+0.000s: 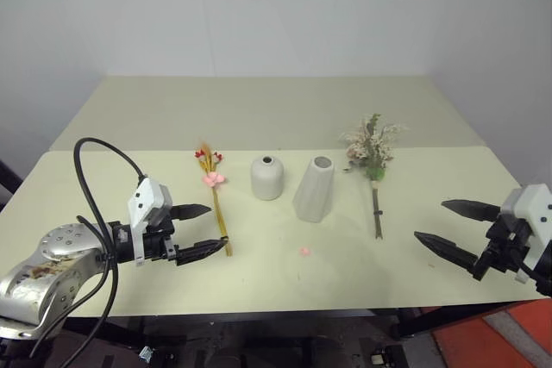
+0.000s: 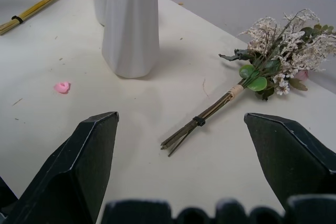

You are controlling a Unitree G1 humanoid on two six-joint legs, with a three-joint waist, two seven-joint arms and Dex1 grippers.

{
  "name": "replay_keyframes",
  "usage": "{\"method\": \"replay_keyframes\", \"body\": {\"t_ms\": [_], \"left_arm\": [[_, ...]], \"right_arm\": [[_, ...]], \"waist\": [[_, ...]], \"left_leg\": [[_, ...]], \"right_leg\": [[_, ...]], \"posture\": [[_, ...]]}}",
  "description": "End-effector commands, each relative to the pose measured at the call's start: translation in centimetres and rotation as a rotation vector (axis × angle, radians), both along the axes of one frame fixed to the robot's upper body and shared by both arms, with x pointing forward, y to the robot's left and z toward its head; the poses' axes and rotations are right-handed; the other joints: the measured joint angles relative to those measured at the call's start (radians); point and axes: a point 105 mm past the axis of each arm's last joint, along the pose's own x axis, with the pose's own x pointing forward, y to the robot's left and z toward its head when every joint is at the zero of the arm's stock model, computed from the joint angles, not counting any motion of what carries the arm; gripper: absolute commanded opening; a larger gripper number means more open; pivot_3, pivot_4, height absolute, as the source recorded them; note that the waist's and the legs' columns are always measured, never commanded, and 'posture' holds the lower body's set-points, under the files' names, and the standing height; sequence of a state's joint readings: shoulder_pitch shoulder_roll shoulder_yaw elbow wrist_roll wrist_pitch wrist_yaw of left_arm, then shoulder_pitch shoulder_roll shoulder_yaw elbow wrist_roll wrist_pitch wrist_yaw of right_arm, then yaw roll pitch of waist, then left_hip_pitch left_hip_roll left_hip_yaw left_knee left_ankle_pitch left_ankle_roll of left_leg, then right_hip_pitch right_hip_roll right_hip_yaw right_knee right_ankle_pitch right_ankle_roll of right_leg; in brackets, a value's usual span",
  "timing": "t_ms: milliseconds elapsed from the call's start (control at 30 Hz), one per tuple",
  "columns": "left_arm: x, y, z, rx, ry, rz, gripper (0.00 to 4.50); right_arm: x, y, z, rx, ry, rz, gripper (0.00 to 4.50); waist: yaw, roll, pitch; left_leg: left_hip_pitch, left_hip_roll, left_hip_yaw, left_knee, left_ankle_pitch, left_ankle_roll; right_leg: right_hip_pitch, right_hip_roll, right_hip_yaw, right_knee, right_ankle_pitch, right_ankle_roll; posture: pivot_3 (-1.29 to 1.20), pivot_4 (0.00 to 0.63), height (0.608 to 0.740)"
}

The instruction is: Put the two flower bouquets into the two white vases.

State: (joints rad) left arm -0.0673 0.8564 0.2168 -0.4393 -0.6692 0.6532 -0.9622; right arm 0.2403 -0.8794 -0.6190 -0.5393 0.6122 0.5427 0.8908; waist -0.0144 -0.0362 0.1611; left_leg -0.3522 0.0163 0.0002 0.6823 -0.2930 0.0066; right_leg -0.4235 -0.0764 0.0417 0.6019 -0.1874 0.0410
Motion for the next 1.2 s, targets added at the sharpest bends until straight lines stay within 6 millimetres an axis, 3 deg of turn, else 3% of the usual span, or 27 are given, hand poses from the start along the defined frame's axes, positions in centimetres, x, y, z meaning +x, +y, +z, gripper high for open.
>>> {"method": "replay_keyframes", "body": {"t_ms": [33, 433, 633, 767, 1033, 1200], "left_arm": [[-0.1, -0.2, 0.8, -0.001, -0.032, -0.012, 4.49], [0.0, -0.1, 1.1, 0.007, -0.037, -0.006, 4.49], [0.9, -0.9, 2.9, -0.018, -0.069, -0.036, 4.49], [1.4, -1.3, 4.3, -0.012, -0.109, -0.085, 4.49], [3.0, -1.6, 7.2, -0.019, -0.191, -0.155, 4.49], [3.8, -1.6, 7.9, -0.016, -0.219, -0.168, 4.49]], "right_arm": [[0.0, 0.2, 1.2, -0.022, -0.043, 0.01, 4.5], [0.4, 0.7, 1.0, -0.028, -0.02, 0.023, 4.5], [1.5, 1.0, -0.7, -0.127, 0.118, -0.019, 4.5], [3.7, 1.3, -0.4, -0.064, 0.215, -0.109, 4.5], [10.0, 2.1, -0.9, 0.027, 0.477, -0.361, 4.5], [13.9, 2.1, -1.9, -0.004, 0.512, -0.472, 4.5]], "waist": [[0.001, 0.0, 0.0], [0.001, 0.0, 0.0], [0.001, 0.0, 0.0], [-0.007, -0.001, 0.0], [-0.008, -0.002, 0.002], [-0.008, -0.001, 0.002]], "left_leg": [[0.0, 0.0, 0.0, 0.0, 0.0, 0.0], [0.0, 0.0, 0.0, 0.0, 0.0, 0.0], [0.0, 0.0, 0.0, 0.0, 0.0, 0.0], [0.0, -0.001, 0.0, 0.001, 0.0, 0.0], [-0.001, 0.0, -0.001, 0.001, 0.001, 0.0], [-0.004, -0.001, -0.001, 0.0, 0.001, 0.0]], "right_leg": [[0.0, 0.0, 0.0, 0.0, 0.0, 0.0], [0.0, 0.0, 0.0, 0.0, 0.0, 0.0], [0.0, 0.0, 0.0, 0.0, 0.0, 0.0], [0.0, 0.0, 0.001, 0.001, 0.0, -0.001], [-0.003, 0.001, 0.0, 0.0, 0.004, -0.007], [-0.005, 0.0, 0.0, -0.005, 0.006, -0.009]], "posture": [[0.0, 0.15, 0.74], [0.0, 0.15, 0.74], [0.0, 0.15, 0.74], [0.0, 0.15, 0.74], [0.0, 0.15, 0.74], [0.0, 0.15, 0.74]]}}
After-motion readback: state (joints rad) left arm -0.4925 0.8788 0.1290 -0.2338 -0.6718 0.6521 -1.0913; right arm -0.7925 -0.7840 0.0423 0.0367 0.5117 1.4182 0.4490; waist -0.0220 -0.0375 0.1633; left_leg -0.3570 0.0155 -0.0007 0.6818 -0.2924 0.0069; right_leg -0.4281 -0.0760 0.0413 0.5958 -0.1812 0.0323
